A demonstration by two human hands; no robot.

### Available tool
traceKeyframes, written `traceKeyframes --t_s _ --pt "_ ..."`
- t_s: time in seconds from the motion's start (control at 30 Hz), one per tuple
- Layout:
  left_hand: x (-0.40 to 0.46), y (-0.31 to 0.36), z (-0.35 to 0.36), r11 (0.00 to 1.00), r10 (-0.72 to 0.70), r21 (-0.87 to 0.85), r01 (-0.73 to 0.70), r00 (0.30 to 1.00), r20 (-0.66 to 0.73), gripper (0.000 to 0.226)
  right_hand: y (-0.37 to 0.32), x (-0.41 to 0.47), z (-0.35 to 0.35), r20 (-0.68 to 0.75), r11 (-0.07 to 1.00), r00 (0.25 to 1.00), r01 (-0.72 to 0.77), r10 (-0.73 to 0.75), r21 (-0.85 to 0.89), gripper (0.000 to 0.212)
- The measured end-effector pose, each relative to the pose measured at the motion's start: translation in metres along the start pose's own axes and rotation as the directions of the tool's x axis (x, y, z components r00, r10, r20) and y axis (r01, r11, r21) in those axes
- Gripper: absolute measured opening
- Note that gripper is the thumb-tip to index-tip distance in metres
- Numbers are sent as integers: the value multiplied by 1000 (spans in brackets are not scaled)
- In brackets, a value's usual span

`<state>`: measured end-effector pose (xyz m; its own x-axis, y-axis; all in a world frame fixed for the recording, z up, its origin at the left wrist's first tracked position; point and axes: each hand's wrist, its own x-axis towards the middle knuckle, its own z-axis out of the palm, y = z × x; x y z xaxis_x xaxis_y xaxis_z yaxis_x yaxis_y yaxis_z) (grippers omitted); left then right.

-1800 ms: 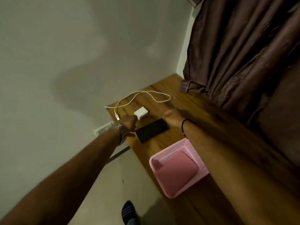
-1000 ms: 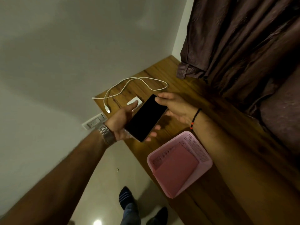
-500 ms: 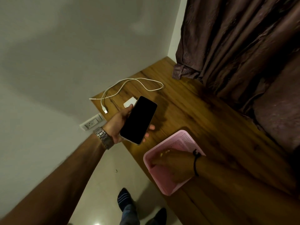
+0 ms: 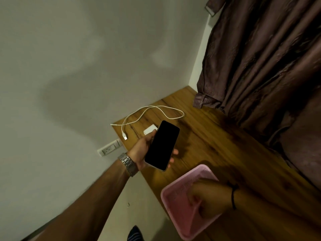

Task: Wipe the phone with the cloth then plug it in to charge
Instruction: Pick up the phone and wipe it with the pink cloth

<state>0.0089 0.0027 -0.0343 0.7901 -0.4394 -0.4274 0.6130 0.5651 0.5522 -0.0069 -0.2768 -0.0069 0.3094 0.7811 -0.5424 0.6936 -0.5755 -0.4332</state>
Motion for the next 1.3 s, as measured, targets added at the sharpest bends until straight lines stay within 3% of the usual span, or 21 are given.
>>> traceKeyframes --t_s 0.07,0.17,0.23,0.3,0.4,0.5,0.57,0.67,0.77,0.83,0.93,0.97,1.07,1.13,1.17,1.2,1.23,1.27,1.3 --pt "-1 2 2 1000 9 0 -9 1000 -18 68 5 -10 -12 -1 992 999 -52 52 114 7" --pt "-4 5 4 999 35 -19 -36 999 -20 68 19 -37 -47 -150 908 957 -177 249 380 50" --pt "-5 8 6 998 53 -34 -53 999 -13 70 27 -58 -74 -271 806 872 -203 407 556 42" --pt "-4 10 9 996 64 -54 -65 998 -28 73 28 -72 -101 -442 752 742 -126 504 647 25" --pt "-1 12 11 991 107 -69 -112 991 -82 74 7 -86 -132 -651 760 566 63 507 647 51" --pt "0 12 17 988 120 -86 -131 985 -124 74 -19 -74 -144 -753 794 477 169 453 584 32" --pt "1 11 25 980 144 -114 -161 979 -145 72 -34 -51 -142 -731 764 524 213 437 609 18" --pt "3 9 35 972 196 -101 -214 966 -166 65 -40 -10 -129 -624 640 656 270 425 719 28" --pt "3 8 41 972 225 -28 -233 961 -161 64 -32 24 -113 -630 641 593 234 501 731 14" --pt "2 9 44 974 222 -1 -226 959 -175 67 -24 38 -103 -614 617 551 213 564 758 19" --pt "1 8 42 976 218 14 -219 955 -202 72 -20 48 -95 -516 499 604 215 608 840 27" --pt "1 7 41 976 217 18 -218 954 -205 73 -21 50 -95 -516 484 583 227 628 845 29" --pt "-1 6 36 978 199 -13 -207 956 -216 66 -26 44 -106 -640 537 367 350 674 767 51" --pt "-2 6 31 978 182 -67 -199 962 -203 67 -33 32 -121 -784 697 194 370 589 615 64" --pt "-2 7 30 978 164 -101 -183 971 -171 69 -39 26 -129 -859 816 132 270 495 512 57" --pt "-3 8 30 978 148 -131 -165 981 -125 70 -44 24 -135 -921 914 113 126 374 386 43" --pt "-3 9 31 977 141 -148 -152 987 -80 70 -48 24 -137 -958 968 144 4 246 250 31" --pt "-3 9 33 978 142 -147 -149 988 -59 68 -51 28 -136 -965 991 224 -50 134 126 26" --pt "-3 9 34 979 145 -138 -153 987 -63 64 -55 33 -132 -933 997 353 -62 62 43 28"
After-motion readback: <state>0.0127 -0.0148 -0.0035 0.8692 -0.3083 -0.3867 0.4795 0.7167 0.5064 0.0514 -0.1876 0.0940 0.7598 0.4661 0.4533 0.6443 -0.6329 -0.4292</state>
